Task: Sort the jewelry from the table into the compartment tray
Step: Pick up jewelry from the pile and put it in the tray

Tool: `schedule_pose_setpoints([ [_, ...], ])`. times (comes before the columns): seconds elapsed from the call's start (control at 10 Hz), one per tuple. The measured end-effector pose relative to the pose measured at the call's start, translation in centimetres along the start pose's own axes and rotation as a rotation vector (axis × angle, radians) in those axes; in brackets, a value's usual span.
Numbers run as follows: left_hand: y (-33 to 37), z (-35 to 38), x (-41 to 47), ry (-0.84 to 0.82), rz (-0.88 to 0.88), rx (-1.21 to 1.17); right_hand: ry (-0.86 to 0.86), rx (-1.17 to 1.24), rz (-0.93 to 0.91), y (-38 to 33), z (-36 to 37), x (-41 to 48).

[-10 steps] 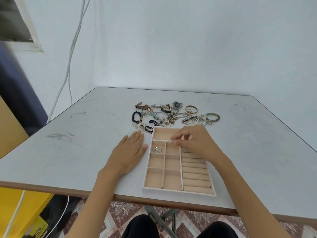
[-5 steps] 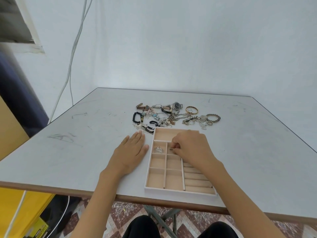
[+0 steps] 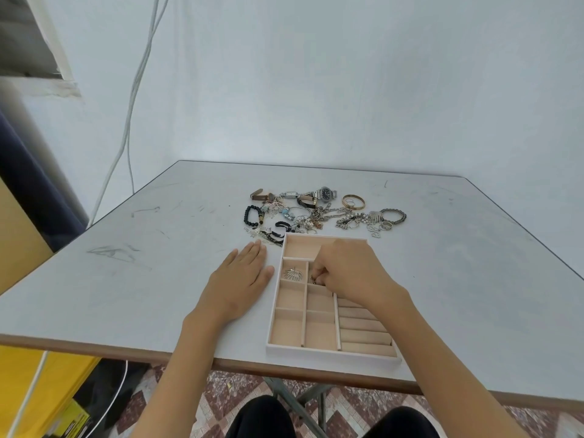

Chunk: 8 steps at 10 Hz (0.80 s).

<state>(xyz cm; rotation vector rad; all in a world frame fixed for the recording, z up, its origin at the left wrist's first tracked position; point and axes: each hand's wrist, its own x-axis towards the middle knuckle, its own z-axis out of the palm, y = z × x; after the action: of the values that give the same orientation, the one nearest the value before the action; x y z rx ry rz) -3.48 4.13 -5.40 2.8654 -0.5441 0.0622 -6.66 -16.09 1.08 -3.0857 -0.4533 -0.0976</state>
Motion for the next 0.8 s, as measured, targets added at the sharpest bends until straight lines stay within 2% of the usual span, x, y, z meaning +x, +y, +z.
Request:
schedule_pose_setpoints([
  [0.2,0.0,0.0,0.1,-0.003,0.000,-0.007,0.040,0.090,0.012,0.4,-0.1,-0.3],
  [0.3,-0.1,0.0,0.0,-0.004,0.001,0.000,0.047,0.334,0.049,1.5,-0.2,-0.2],
  [0.4,-0.1,-0.1,0.0,0.008,0.006,-0.009,0.237,0.703,0.159,4.2,0.1,0.8],
  [0.5,-0.1,0.0,0.0,0.015,0.012,-0.027,0.410,0.647,0.388,8.0,0.9,2.2],
  [0.6,-0.3,-0.3,0.1,0.109,-0.046,-0.147,0.366,0.522,0.550,11.3,2.0,2.9],
  [0.7,0.0,-1.0,0.4,0.232,-0.159,-0.339,0.300,0.521,0.586,12.5,2.9,2.9],
  [0.8,0.8,-1.9,1.6,0.327,-0.166,-0.507,0.302,0.484,0.580,12.3,3.2,2.8],
])
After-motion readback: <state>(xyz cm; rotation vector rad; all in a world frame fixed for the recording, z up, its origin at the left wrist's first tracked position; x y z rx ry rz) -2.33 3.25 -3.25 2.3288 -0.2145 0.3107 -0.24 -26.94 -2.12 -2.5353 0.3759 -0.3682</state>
